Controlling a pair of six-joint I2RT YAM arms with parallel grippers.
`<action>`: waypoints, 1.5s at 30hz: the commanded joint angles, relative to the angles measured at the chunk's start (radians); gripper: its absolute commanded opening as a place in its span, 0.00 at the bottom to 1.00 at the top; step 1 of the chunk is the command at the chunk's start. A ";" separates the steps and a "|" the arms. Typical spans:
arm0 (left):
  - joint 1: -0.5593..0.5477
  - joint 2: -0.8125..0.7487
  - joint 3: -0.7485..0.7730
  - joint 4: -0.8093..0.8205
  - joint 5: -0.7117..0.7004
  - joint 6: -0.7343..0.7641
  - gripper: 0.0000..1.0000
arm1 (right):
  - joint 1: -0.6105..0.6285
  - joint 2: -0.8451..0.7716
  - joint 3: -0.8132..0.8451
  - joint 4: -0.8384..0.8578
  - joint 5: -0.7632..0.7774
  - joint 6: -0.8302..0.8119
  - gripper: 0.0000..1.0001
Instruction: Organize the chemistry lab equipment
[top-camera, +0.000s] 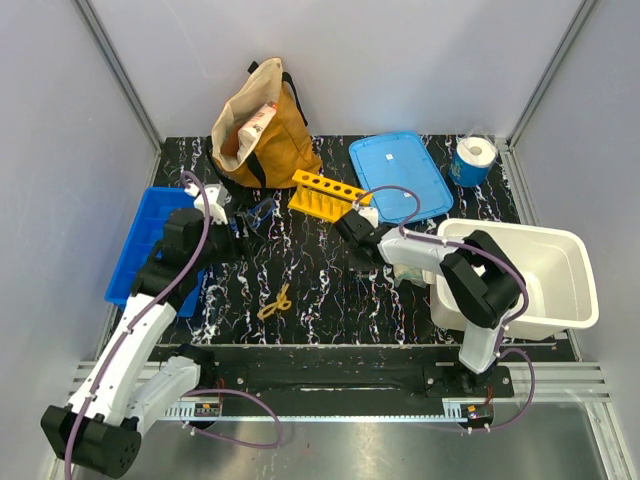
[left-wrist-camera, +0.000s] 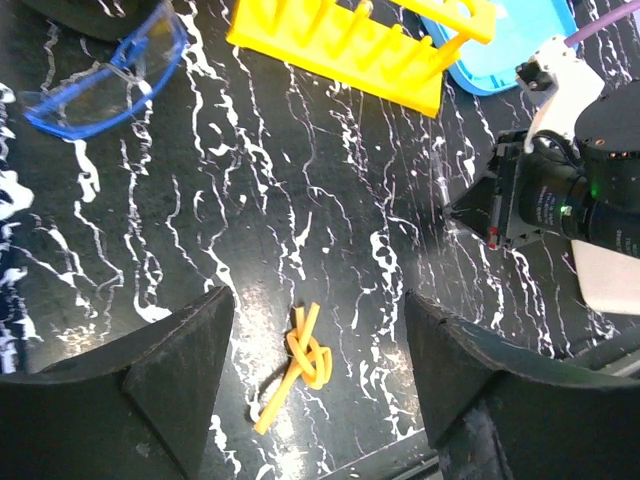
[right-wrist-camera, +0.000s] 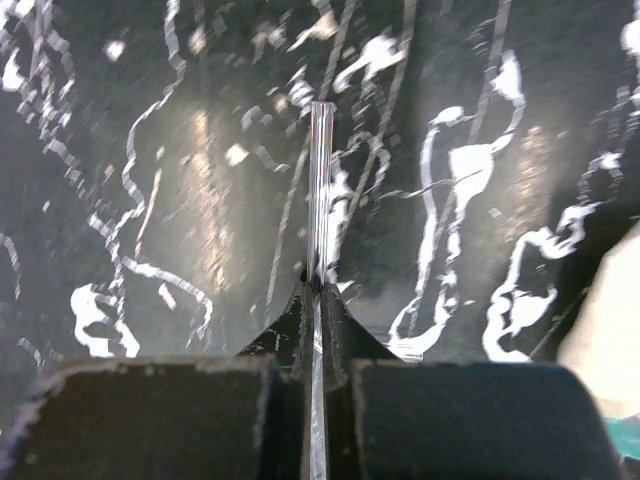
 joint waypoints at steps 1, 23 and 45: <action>-0.003 0.019 -0.034 0.093 0.141 -0.106 0.71 | 0.060 -0.069 -0.030 0.054 -0.071 -0.063 0.00; -0.040 0.378 -0.221 0.579 0.345 -0.403 0.56 | 0.163 -0.273 -0.228 0.585 -0.381 -0.005 0.00; -0.129 0.494 -0.281 0.739 0.296 -0.483 0.28 | 0.200 -0.252 -0.231 0.647 -0.375 0.047 0.00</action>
